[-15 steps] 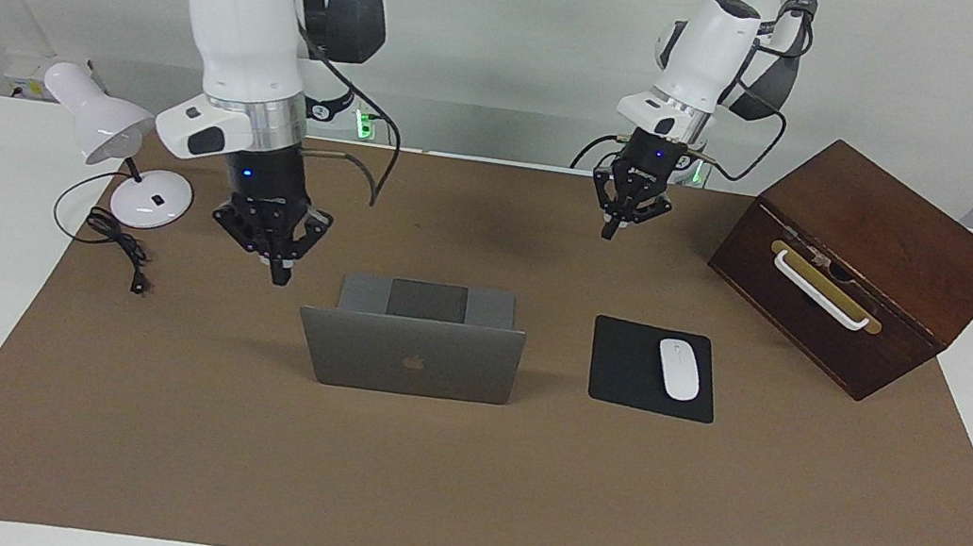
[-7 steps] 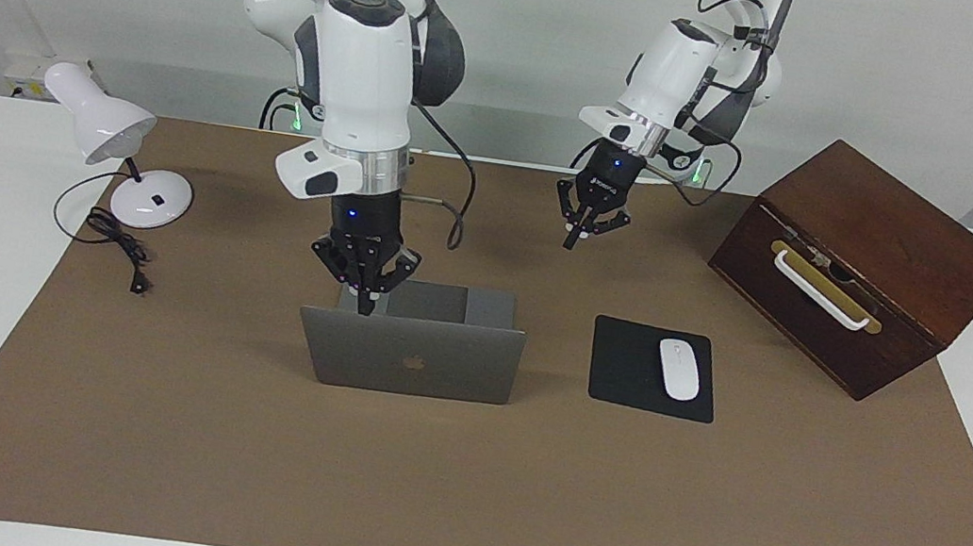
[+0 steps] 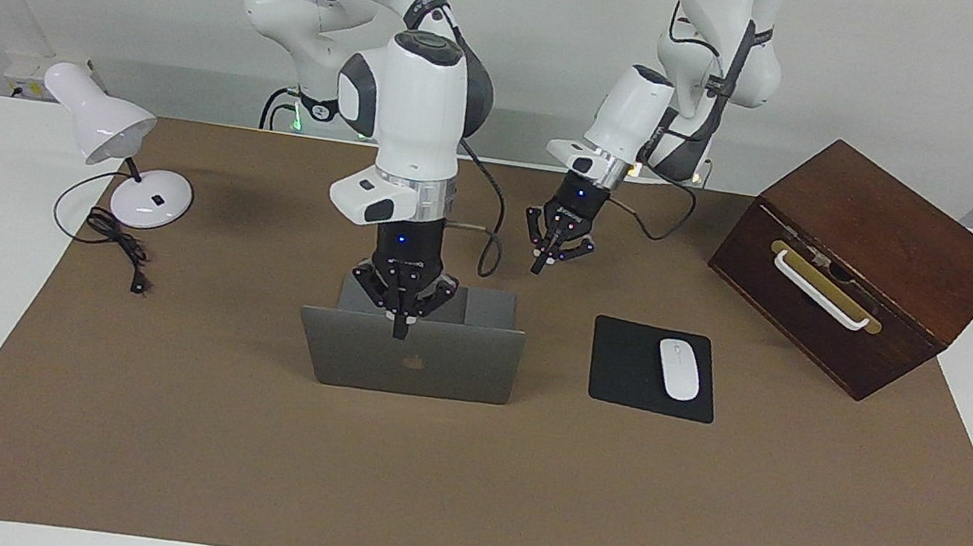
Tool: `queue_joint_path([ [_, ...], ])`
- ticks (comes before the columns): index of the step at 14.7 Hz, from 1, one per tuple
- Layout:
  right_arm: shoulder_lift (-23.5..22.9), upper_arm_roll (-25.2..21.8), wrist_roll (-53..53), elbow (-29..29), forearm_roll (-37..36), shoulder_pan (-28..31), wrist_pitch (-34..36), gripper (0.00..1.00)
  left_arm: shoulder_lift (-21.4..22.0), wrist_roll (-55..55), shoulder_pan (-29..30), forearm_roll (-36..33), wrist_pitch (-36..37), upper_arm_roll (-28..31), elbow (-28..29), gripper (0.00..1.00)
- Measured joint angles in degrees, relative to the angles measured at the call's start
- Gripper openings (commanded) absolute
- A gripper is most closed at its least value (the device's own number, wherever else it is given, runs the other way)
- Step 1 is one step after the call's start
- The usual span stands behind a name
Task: Close laptop with both arms
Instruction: 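Place the left gripper at the laptop base while the right gripper hooks the screen, then push the laptop screen down toward the keyboard with the right gripper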
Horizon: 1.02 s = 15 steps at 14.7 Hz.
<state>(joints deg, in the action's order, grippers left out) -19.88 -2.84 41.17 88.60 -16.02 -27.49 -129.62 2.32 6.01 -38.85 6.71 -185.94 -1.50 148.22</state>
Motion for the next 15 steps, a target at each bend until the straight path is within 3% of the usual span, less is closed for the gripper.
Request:
queue_joint_path([
  [5, -1.33, -0.01, 0.0, -0.08, -1.3, -1.49, -3.15, 0.0, -4.16, -0.8, -0.3, -0.08, -4.98, 0.01, -0.63, 0.0],
  [15, -1.91, -0.17, -0.31, 0.63, 1.0, -1.26, -2.68, 0.0, -16.08, -1.07, -2.7, -0.08, -13.18, 0.07, -4.8, 0.0],
])
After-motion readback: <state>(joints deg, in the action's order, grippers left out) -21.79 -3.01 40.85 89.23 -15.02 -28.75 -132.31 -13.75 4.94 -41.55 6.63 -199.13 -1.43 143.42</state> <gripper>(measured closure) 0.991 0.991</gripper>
